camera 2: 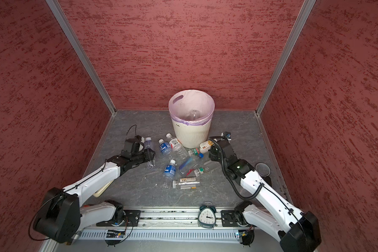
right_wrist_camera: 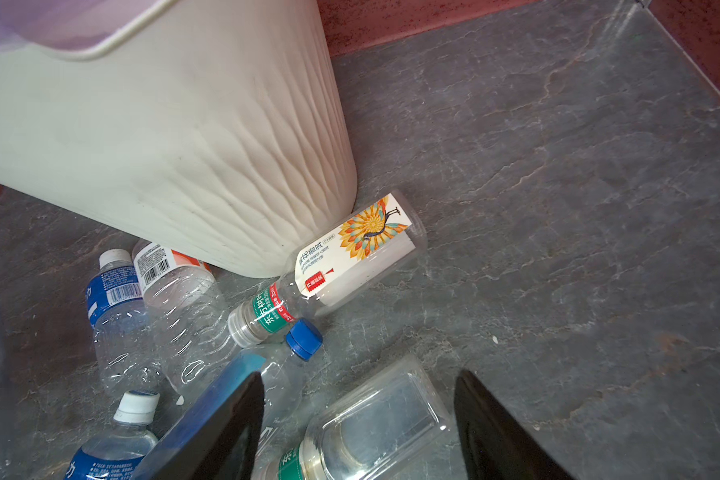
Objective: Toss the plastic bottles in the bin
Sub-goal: 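Close the left gripper on the clear bottle and lift it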
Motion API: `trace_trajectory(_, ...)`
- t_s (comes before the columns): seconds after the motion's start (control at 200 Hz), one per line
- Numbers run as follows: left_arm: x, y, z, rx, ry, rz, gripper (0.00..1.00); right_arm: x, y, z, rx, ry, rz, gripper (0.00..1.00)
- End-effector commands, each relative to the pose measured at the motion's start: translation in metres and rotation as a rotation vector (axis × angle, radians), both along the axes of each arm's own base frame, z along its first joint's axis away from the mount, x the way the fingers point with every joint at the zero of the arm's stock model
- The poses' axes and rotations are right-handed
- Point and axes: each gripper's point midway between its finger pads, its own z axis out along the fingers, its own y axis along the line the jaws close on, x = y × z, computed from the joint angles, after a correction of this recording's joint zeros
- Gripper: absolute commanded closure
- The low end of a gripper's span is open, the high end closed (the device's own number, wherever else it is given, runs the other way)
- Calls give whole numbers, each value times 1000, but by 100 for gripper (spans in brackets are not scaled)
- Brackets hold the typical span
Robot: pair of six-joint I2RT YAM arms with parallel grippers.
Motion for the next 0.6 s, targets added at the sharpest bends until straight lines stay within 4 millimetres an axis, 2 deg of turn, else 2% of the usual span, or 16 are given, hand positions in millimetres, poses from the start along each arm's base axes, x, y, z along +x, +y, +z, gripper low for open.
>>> trace_trajectory(0.0, 3, -1, 26, -15, -117, -25, 49, 4, 9, -1, 66, -12, 3, 27)
trace_trajectory(0.596, -46, 7, 124, -102, -421, -65, 42, 15, 25, -28, 90, 34, 24, 27)
